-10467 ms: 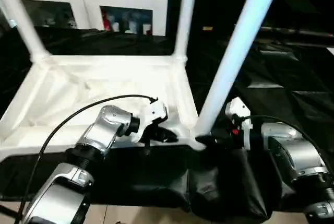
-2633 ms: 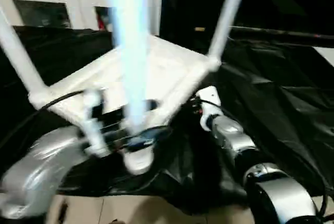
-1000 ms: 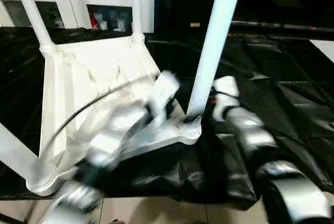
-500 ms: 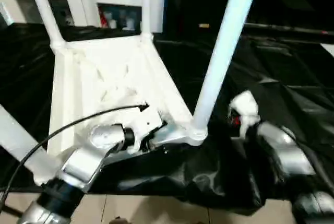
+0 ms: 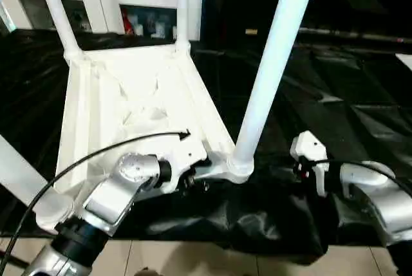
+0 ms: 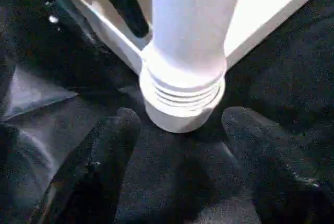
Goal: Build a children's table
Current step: Rotate table base, then rotate leg to tighten
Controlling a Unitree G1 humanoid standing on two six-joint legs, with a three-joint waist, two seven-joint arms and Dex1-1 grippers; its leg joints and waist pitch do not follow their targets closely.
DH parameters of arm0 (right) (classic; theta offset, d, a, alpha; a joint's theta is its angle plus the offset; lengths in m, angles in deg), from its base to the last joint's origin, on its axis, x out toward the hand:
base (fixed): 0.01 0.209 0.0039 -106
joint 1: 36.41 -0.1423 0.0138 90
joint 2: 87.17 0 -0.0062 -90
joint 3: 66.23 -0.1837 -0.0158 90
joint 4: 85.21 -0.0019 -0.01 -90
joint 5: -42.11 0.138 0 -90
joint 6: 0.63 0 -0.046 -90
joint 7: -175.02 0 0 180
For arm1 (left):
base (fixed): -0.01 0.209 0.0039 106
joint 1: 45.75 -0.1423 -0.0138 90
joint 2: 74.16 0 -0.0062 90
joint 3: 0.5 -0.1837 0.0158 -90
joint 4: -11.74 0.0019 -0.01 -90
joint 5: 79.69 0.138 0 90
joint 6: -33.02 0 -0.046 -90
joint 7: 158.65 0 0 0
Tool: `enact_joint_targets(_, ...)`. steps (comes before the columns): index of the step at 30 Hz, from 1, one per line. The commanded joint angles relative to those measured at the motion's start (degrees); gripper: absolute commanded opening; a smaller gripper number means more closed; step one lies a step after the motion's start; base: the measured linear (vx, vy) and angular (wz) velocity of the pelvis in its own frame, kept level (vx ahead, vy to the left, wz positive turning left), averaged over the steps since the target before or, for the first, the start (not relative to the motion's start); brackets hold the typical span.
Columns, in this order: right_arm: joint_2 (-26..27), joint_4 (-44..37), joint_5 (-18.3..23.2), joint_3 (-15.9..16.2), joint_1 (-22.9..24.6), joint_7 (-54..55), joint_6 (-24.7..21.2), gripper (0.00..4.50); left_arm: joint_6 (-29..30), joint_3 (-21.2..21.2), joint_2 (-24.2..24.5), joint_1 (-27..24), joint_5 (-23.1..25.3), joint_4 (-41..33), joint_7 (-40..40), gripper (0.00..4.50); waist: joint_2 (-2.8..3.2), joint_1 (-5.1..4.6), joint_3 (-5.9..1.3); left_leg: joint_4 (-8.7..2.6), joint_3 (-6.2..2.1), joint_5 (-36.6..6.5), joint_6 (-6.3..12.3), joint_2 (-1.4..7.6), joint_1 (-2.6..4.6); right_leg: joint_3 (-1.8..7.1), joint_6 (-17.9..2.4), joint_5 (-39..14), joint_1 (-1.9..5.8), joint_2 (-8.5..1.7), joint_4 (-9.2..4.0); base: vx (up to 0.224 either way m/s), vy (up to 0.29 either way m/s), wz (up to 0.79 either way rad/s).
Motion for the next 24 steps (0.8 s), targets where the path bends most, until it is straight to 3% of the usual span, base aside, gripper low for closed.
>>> enact_joint_targets(1, -0.84, -1.22, 0.94, 0.10, 0.54, -0.76, -1.06, 3.14, 0.84, -0.71, 0.49, 1.04, 0.67, -0.97, -0.52, 2.09, -0.24, 0.25, -3.33, -4.06, 0.10, -13.62, 2.19, 0.44, -0.18, 2.34, -6.64, -20.35, 2.95, -2.94, -5.35, 0.000, 0.000, 0.00)
enact_joint_targets(14, -1.06, -4.32, 1.48, 0.80, 1.29, -0.99, -4.21, 3.14, 0.29, -0.66, -0.18, 3.29, 0.58, 4.27, -2.07, 1.03, -0.01, 0.73, -3.44, -4.03, 0.10, -12.94, 1.70, 0.39, -0.06, 2.33, -7.15, -18.25, 3.04, -2.98, -5.25, 0.000, 0.000, 0.00)
enact_joint_targets(20, -1.27, -5.29, 1.88, 0.90, 1.63, -0.98, -4.88, 3.14, -0.73, -1.77, 0.97, 4.38, 2.18, 6.37, -3.37, 0.46, 0.09, 0.73, -3.29, -4.19, -0.05, -14.46, 1.33, 0.36, -0.02, 2.23, -6.08, -21.81, 3.07, -3.17, -5.62, 0.000, 0.000, 0.00)
enact_joint_targets(22, -1.27, -5.46, 2.01, 0.96, 1.76, -0.84, -4.92, 3.14, -0.92, -2.01, 1.17, 4.61, 2.37, 6.94, -3.87, 0.46, 0.15, 0.75, -3.24, -4.19, -0.07, -15.05, 1.16, 0.40, 0.08, 2.26, -5.79, -23.01, 2.98, -3.23, -5.74, 0.000, 0.000, 0.00)
enact_joint_targets(24, -1.15, -5.46, 2.00, 0.92, 1.78, -0.71, -4.93, 3.14, -0.96, -2.13, 1.33, 4.64, 2.49, 7.10, -4.18, 0.12, 0.11, 0.72, -3.15, -4.28, -0.13, -15.72, 1.12, 0.39, 0.15, 2.20, -5.24, -24.67, 2.93, -3.24, -5.93, 0.000, 0.000, 0.00)
